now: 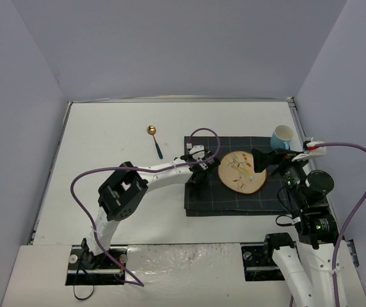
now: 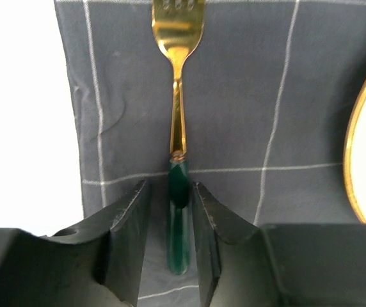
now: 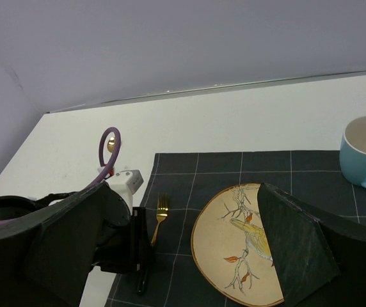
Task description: Set the dinner table for one person
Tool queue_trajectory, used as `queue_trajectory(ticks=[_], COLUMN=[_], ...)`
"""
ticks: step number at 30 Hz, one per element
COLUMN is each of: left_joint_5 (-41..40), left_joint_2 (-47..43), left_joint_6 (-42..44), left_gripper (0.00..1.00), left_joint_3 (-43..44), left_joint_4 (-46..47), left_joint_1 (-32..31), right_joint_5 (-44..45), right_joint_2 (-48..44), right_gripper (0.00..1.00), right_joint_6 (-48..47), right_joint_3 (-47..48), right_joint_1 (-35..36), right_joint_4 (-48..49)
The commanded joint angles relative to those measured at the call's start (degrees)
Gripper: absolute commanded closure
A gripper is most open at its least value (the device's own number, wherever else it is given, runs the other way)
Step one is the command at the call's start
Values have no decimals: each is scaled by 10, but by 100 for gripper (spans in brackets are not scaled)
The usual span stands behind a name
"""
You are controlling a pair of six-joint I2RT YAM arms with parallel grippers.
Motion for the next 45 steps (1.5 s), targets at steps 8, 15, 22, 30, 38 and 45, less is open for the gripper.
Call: queue_trajectory(ticks=[8,15,22,30,38,45], left_joint_5=[-72,-109,-48,-14,-39,-70], left_joint_2=[-112,-213,-296,-406,-502,-510], left_joint_6=[68,152,219,349,406,414], left_gripper=[34,3,3,3,3,3], left_joint_3=[44,21,-58,-114,-208,-248], left_joint_4=[-64,-54,-34,-28,12,30], left_joint_1=[-5,45,191,320,401,413], right_joint_5=[-3,-38,-60,47,147,196], right_joint_2=[17,79,203,361,571,767], right_gripper=[0,0,0,0,0,2], right_joint_6=[-9,-19,-34,-56,-75,-89], right_joint_3=[3,28,91,161,275,421], right_joint_1=[3,4,14,117,259,348], right_joint_4=[40,40,-22,-36,-31,-18])
